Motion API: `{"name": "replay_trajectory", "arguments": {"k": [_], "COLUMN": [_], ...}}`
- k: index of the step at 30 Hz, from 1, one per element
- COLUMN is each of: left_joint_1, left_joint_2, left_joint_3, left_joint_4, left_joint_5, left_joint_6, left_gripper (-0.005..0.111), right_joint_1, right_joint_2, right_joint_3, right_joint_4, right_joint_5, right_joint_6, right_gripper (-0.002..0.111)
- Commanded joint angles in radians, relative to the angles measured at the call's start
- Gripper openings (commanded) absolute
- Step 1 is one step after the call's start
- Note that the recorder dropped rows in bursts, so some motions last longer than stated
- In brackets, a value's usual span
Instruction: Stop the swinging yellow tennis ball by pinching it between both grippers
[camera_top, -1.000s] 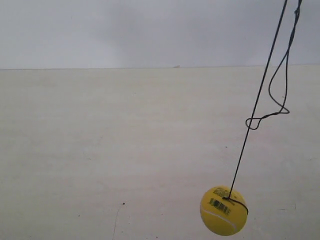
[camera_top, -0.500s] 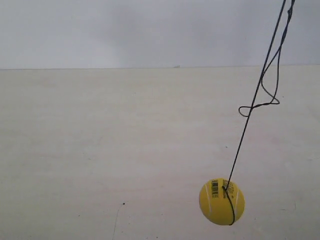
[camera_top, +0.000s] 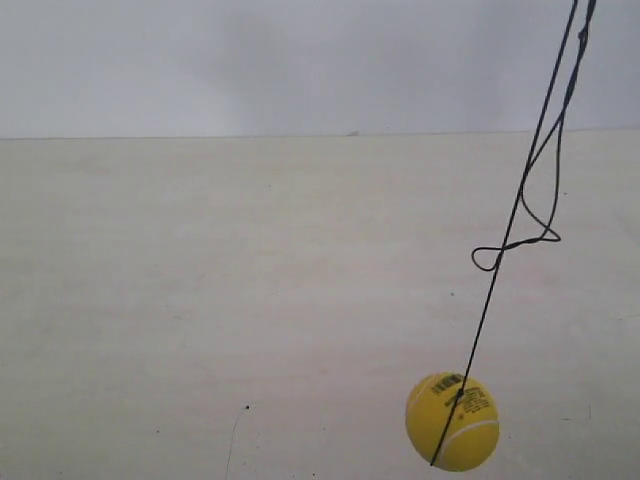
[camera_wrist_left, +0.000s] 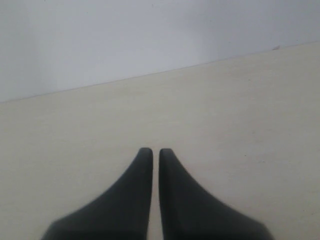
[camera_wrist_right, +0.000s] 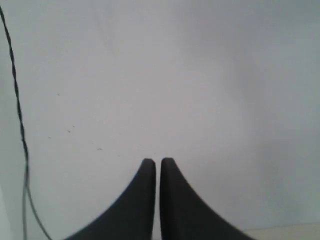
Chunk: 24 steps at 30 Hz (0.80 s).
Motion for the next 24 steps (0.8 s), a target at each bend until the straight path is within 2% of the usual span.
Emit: {"name": "replay_trajectory", "arguments": {"k": [1, 10, 16, 24], "left_joint_1": [0.004, 0.004, 0.004, 0.004], "left_joint_2": [-0.004, -0.004, -0.004, -0.004], "left_joint_3": [0.004, 0.004, 0.004, 0.004], "left_joint_4": [0.002, 0.002, 0.002, 0.002], "left_joint_5": [0.0, 0.0, 0.0, 0.0], "left_joint_6": [0.006, 0.006, 0.006, 0.006], "left_gripper": [0.005, 0.005, 0.005, 0.005], "right_joint_1": [-0.054, -0.257, -0.268, -0.268], "right_joint_2": [-0.006, -0.006, -0.006, -0.006], "right_joint_3": [0.006, 0.006, 0.006, 0.006], "right_joint_4": [0.033, 0.017, -0.008, -0.008], "right_joint_5": [0.056, 0.397, 0.649, 0.654], "right_joint_6": [-0.302, -0.428, -0.433, -0.411], "right_gripper": [0.0, 0.0, 0.0, 0.0]}}
